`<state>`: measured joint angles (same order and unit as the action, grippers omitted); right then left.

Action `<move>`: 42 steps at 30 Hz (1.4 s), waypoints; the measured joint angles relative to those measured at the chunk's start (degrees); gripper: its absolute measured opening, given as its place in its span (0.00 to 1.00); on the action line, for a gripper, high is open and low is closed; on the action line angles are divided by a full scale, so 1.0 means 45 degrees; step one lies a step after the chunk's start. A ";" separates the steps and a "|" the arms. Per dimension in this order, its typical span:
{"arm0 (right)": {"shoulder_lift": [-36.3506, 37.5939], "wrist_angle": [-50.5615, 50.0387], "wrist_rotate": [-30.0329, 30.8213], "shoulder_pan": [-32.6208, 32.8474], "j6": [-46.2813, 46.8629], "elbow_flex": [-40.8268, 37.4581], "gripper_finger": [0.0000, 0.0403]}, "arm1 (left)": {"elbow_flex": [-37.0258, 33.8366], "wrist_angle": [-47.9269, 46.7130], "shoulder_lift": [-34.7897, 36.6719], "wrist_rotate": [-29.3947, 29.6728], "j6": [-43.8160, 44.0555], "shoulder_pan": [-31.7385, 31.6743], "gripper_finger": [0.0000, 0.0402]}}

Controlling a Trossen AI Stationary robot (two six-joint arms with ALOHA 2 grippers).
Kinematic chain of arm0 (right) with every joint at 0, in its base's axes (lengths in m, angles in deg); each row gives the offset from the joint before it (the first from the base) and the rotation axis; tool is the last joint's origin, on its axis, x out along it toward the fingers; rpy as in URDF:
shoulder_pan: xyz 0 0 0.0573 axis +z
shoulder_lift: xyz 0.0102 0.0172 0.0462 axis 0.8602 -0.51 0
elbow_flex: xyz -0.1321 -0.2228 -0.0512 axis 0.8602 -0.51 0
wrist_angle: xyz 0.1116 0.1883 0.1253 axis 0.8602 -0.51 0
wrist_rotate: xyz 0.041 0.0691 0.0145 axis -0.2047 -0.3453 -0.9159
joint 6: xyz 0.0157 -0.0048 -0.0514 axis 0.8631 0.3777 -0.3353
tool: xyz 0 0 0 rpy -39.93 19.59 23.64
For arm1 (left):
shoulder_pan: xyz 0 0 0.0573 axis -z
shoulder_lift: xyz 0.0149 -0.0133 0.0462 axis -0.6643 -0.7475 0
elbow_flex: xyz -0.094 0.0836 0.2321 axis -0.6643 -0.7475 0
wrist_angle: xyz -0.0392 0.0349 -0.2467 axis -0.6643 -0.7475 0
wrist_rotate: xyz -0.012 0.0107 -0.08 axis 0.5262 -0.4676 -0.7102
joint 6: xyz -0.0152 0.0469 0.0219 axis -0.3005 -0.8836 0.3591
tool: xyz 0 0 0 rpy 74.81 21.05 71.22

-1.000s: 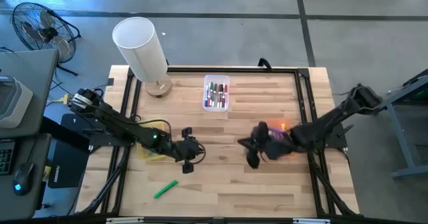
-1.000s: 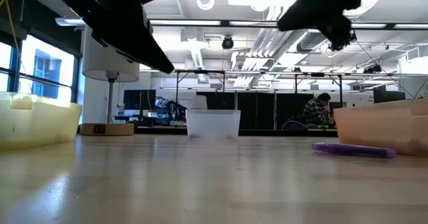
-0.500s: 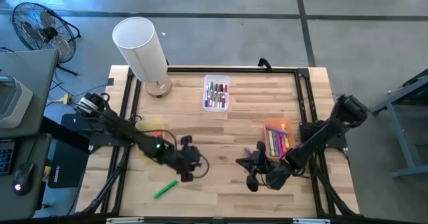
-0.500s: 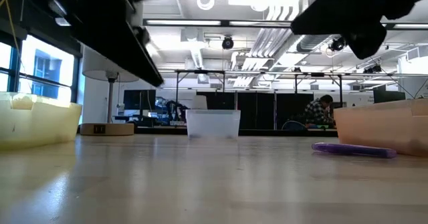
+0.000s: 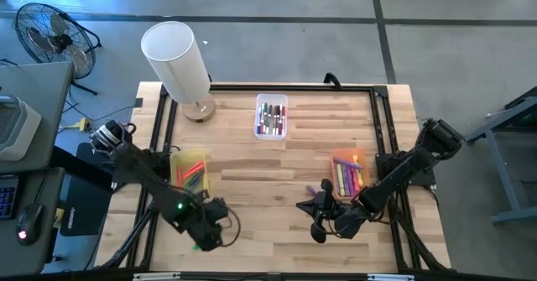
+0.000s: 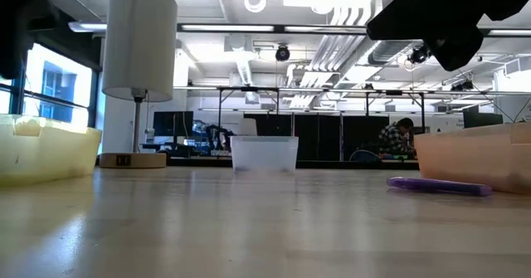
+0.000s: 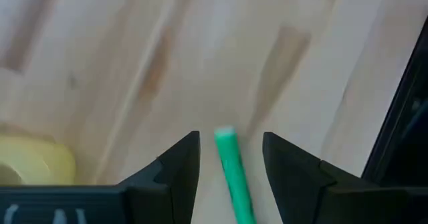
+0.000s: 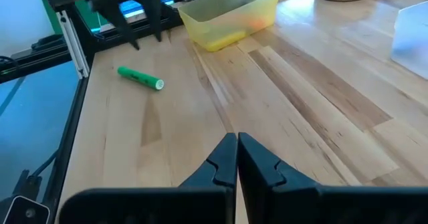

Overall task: Pick & Place Markers
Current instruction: Put the green highlighter pen into the orange bin

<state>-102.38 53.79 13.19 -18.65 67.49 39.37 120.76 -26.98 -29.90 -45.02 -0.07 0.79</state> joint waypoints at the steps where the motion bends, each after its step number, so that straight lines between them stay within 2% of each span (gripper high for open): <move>1: 0.0000 -0.0001 0.0000 0.0000 -0.0001 0.0000 0.00 | -0.0030 -0.0041 -0.0113 -0.0176 0.0126 0.0211 0.40; 8: 0.0000 0.0179 0.0000 -0.0073 -0.0218 0.0000 0.00 | -0.0105 -0.0149 -0.1153 -0.0359 0.1032 0.1457 0.40; 17: 0.0005 0.1315 -0.0107 -0.0121 -0.1333 0.0005 0.00 | -0.0107 0.0120 -0.3063 -0.1535 0.1157 0.1496 0.40; 24: 0.0005 0.1500 -0.0158 -0.0121 -0.1580 0.0005 0.00 | -0.0075 0.0692 -0.3485 -0.1734 0.1052 0.1505 0.39; 28: 0.0005 0.1505 -0.0350 -0.0200 -0.1580 0.0005 0.00 | -0.0082 0.0766 -0.3542 -0.1750 0.0831 0.1408 0.32; 33: 0.0005 0.1545 -0.0529 -0.0233 -0.1580 0.0005 0.00 | -0.0080 0.0857 -0.3553 -0.1685 0.0589 0.1408 0.15; 42: 0.0005 0.1602 -0.0486 -0.0233 -0.1580 0.0002 0.00 | -0.0095 0.0973 -0.3566 -0.1728 0.0624 0.1050 0.14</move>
<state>-102.36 61.00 11.01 -19.70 60.38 39.38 120.34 -22.60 -45.94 -52.80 2.74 5.51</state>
